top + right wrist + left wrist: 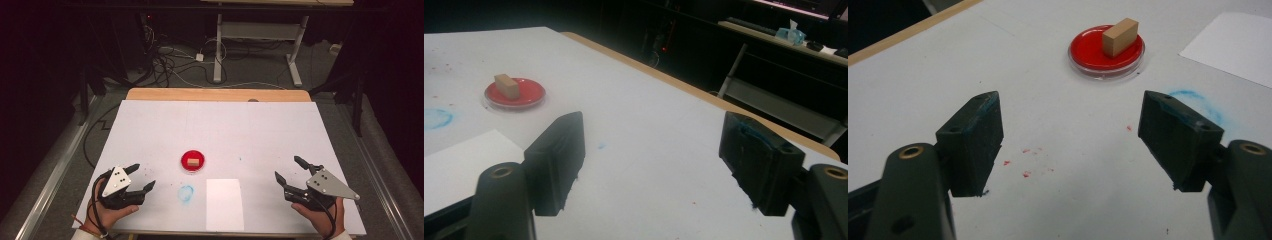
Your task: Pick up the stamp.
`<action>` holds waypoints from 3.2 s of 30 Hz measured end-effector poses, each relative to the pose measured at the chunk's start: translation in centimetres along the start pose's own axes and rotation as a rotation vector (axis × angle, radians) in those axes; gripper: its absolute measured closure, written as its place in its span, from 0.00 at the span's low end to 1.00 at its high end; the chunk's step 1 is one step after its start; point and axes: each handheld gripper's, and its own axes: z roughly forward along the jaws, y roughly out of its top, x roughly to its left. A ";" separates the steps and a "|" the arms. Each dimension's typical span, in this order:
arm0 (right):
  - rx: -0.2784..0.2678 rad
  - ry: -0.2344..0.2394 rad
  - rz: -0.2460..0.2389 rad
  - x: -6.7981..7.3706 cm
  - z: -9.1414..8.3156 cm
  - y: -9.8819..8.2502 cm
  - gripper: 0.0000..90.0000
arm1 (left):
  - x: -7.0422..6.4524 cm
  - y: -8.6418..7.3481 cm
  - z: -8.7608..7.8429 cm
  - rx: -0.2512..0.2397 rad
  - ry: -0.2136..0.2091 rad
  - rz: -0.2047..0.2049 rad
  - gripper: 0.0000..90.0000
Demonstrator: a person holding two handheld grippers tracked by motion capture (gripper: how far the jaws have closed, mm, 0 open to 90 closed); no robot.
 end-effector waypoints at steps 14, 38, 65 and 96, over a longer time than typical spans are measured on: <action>0.015 -0.031 -0.003 0.1 0.1 0.0 0.20 | 0.5 -0.1 0.9 0.040 -0.029 -0.017 0.28; 0.129 0.057 -0.032 0.4 1.4 -1.1 0.24 | 2.9 9.5 5.4 0.301 -0.205 0.229 0.29; 0.148 0.066 -0.050 0.5 1.6 -1.2 0.24 | 0.3 12.2 11.1 0.390 -0.281 0.344 0.35; 0.173 0.098 -0.059 0.6 1.9 -1.5 0.27 | -1.4 13.8 16.7 0.651 -0.403 0.540 0.65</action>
